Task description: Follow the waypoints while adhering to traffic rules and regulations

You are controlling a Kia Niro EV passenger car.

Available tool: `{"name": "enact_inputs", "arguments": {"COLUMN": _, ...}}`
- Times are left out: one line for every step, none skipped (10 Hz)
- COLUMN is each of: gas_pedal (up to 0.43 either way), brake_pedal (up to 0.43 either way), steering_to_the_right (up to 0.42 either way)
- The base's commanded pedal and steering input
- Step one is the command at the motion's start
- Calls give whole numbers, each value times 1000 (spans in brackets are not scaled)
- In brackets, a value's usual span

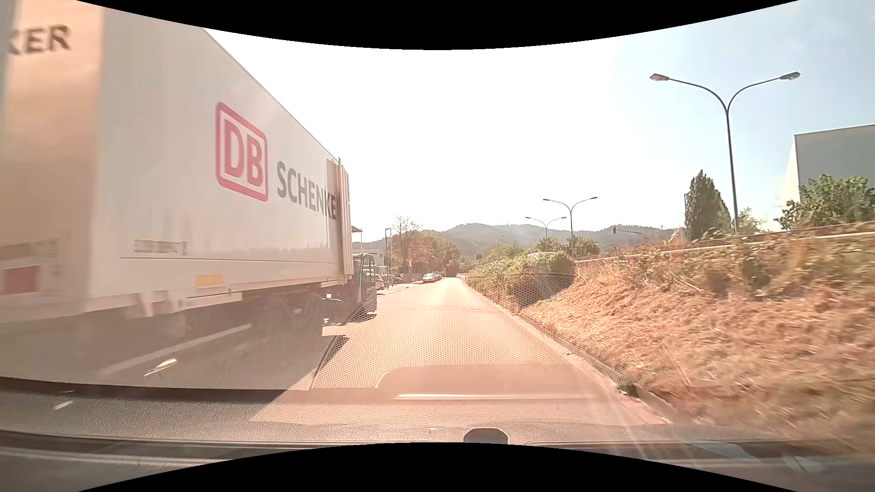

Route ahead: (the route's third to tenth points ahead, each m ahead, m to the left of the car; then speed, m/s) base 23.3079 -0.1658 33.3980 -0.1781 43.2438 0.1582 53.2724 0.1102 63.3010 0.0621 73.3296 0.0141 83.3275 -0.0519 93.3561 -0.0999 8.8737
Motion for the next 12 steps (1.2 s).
{"name": "enact_inputs", "arguments": {"gas_pedal": 110, "brake_pedal": 0, "steering_to_the_right": 4}}
{"name": "enact_inputs", "arguments": {"gas_pedal": 110, "brake_pedal": 0, "steering_to_the_right": 3}}
{"name": "enact_inputs", "arguments": {"gas_pedal": 110, "brake_pedal": 0, "steering_to_the_right": 3}}
{"name": "enact_inputs", "arguments": {"gas_pedal": 110, "brake_pedal": 0, "steering_to_the_right": 3}}
{"name": "enact_inputs", "arguments": {"gas_pedal": 110, "brake_pedal": 0, "steering_to_the_right": 3}}
{"name": "enact_inputs", "arguments": {"gas_pedal": 110, "brake_pedal": 0, "steering_to_the_right": 2}}
{"name": "enact_inputs", "arguments": {"gas_pedal": 110, "brake_pedal": 0, "steering_to_the_right": 2}}
{"name": "enact_inputs", "arguments": {"gas_pedal": 110, "brake_pedal": 0, "steering_to_the_right": 2}}
{"name": "enact_inputs", "arguments": {"gas_pedal": 110, "brake_pedal": 0, "steering_to_the_right": 1}}
{"name": "enact_inputs", "arguments": {"gas_pedal": 110, "brake_pedal": 0, "steering_to_the_right": 1}}
{"name": "enact_inputs", "arguments": {"gas_pedal": 110, "brake_pedal": 0, "steering_to_the_right": -1}}
{"name": "enact_inputs", "arguments": {"gas_pedal": 110, "brake_pedal": 0, "steering_to_the_right": -4}}
